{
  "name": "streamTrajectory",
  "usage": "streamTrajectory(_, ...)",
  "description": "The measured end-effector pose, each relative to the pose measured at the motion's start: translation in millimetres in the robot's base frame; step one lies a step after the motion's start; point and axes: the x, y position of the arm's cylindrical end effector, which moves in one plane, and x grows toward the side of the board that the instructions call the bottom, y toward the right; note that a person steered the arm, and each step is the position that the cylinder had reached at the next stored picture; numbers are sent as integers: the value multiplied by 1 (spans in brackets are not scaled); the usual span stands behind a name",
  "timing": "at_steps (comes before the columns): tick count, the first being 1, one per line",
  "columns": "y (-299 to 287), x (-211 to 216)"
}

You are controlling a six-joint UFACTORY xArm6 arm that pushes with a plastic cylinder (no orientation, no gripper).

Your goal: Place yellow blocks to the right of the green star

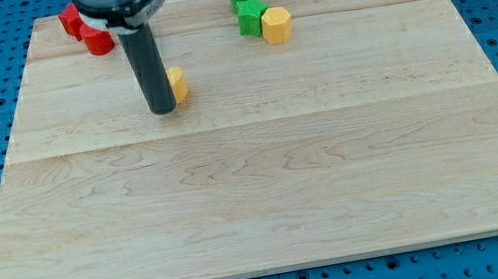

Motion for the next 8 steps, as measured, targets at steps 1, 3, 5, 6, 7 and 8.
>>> streamTrajectory(1,59,-30)
streamTrajectory(3,103,20)
streamTrajectory(5,-6,-43)
streamTrajectory(6,103,-64)
streamTrajectory(7,90,-56)
streamTrajectory(8,60,-14)
